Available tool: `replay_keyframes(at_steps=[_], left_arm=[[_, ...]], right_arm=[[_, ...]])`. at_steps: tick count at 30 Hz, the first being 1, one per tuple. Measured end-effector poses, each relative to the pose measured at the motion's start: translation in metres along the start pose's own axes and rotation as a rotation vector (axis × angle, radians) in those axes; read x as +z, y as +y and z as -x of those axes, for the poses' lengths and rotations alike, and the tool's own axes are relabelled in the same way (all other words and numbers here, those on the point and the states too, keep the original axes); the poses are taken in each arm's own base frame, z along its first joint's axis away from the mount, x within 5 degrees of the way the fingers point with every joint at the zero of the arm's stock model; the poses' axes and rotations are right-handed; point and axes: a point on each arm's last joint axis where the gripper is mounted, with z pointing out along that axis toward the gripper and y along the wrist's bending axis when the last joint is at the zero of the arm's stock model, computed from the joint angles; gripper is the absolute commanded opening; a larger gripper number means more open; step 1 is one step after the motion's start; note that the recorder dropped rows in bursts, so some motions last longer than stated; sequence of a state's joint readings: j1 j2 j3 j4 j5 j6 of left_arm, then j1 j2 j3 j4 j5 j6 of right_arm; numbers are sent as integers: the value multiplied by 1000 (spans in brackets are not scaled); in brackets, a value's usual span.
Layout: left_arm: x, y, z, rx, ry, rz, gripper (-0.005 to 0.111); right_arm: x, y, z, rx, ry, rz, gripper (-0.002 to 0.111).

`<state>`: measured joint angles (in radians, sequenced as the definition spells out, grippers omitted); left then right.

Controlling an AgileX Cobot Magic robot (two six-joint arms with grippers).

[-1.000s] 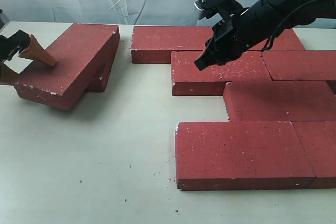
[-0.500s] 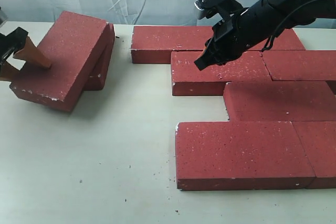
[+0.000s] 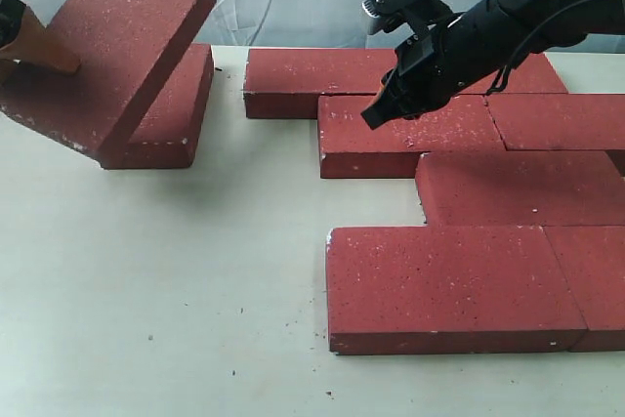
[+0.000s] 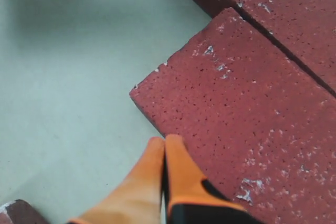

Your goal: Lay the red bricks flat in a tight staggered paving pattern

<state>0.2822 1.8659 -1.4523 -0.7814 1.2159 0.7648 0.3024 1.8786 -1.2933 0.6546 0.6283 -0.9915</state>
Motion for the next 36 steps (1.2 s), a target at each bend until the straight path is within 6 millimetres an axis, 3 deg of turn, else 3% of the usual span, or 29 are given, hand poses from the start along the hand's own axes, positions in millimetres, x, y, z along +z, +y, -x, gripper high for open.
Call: replay_keyframes(at_steps=[4, 9, 12, 21, 24, 30, 36], left_arm=[[2, -21, 1, 162, 41, 29, 0], [22, -38, -5, 400, 222, 117, 0], [30, -48, -4, 502, 240, 94, 0], [53, -51, -28, 629, 330, 3, 1], [54, -49, -30, 633, 334, 6, 14], [56, -43, -22, 631, 272, 96, 70], [53, -33, -23, 602, 311, 209, 75]], right_arm=[[0, 0, 0, 0, 0, 0, -1], [0, 0, 0, 0, -1, -2, -1], [0, 0, 0, 0, -1, -2, -1], [0, -1, 1, 0, -6, -9, -1], [0, -1, 1, 0, -6, -9, -1], [0, -1, 1, 0, -6, -9, -1], [0, 0, 1, 1, -6, -6, -1]])
